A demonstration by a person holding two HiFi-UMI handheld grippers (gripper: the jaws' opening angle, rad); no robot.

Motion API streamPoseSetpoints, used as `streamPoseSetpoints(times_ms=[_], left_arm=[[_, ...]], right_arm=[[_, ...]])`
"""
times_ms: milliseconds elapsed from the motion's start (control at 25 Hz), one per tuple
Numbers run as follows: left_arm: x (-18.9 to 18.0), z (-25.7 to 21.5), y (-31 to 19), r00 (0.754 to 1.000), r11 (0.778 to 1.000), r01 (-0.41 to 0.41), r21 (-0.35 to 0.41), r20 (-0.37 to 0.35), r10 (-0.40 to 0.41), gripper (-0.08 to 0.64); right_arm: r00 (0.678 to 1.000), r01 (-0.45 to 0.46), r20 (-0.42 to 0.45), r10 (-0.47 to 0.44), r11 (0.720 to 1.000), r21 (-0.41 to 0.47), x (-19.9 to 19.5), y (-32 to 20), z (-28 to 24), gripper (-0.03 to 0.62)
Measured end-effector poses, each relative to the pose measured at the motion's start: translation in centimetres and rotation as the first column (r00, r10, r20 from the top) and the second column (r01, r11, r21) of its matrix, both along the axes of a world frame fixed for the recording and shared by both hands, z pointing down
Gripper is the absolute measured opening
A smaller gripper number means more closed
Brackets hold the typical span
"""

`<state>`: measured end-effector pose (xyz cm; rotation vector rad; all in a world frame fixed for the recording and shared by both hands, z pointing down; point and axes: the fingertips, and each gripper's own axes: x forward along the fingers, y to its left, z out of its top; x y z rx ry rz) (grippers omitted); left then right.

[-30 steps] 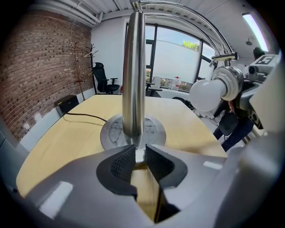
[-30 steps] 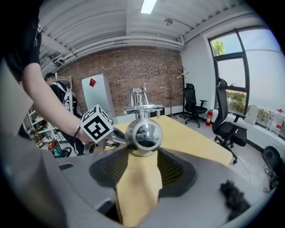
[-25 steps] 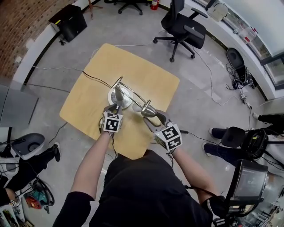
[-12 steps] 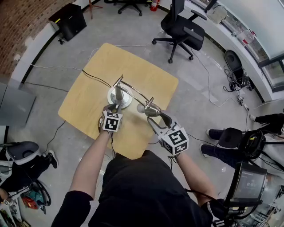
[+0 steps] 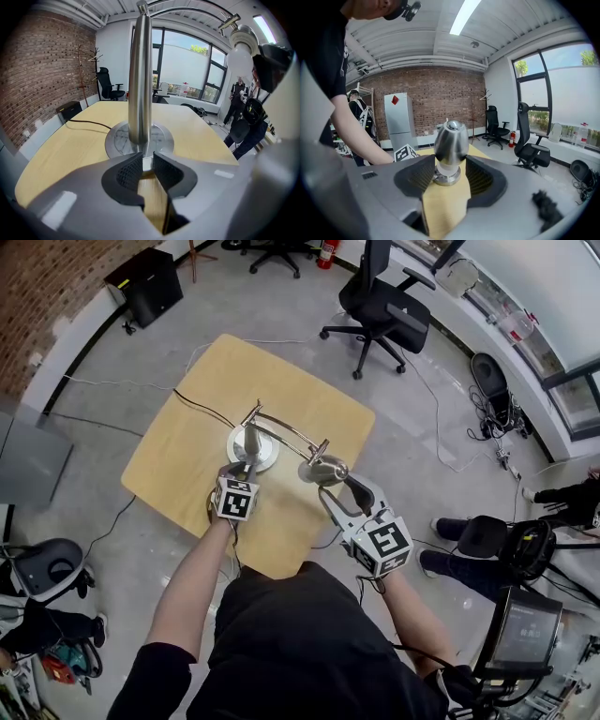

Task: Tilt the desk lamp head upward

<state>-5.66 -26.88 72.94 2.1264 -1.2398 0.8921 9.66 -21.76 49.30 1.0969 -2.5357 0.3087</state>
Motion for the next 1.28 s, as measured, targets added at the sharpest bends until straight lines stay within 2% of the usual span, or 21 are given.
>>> streamPoseSetpoints(times_ms=[520, 1280], left_arm=[[0.6, 0.0, -0.2, 1.0, 1.0, -0.007, 0.007, 0.007, 0.007, 0.078], [0.5, -0.2, -0.2, 0.999, 0.999, -0.04, 0.017, 0.012, 0.039, 0.078]], right_arm=[[0.998, -0.022, 0.059, 0.016, 0.995, 0.101, 0.1, -1.9, -4.9, 0.209], [0.994, -0.009, 0.105, -0.011, 0.981, 0.193, -2.7, -3.9, -11.3, 0.209]])
